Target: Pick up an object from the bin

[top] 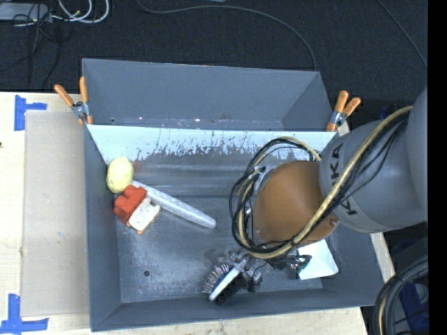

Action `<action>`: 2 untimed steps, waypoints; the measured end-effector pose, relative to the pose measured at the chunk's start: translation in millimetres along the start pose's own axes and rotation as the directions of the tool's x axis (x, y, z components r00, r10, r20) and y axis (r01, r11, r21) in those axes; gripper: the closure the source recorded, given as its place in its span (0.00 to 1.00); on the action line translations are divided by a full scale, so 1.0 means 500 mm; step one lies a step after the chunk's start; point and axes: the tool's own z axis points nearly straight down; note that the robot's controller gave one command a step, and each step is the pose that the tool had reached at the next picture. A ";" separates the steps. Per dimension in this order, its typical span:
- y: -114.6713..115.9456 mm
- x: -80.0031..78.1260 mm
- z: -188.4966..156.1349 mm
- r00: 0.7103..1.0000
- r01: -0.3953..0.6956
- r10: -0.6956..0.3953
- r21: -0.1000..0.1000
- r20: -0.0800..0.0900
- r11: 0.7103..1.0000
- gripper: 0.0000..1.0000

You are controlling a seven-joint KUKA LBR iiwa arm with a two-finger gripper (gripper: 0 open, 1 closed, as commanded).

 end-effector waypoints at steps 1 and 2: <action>0.001 0.000 -0.009 1.000 0.001 -0.001 -0.001 -0.002 1.000 1.00; 0.002 0.001 -0.020 1.000 0.000 0.000 -0.002 -0.003 1.000 1.00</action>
Offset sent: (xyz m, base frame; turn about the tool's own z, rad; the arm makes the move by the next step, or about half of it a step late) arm 0.0002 0.0001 0.0278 0.0000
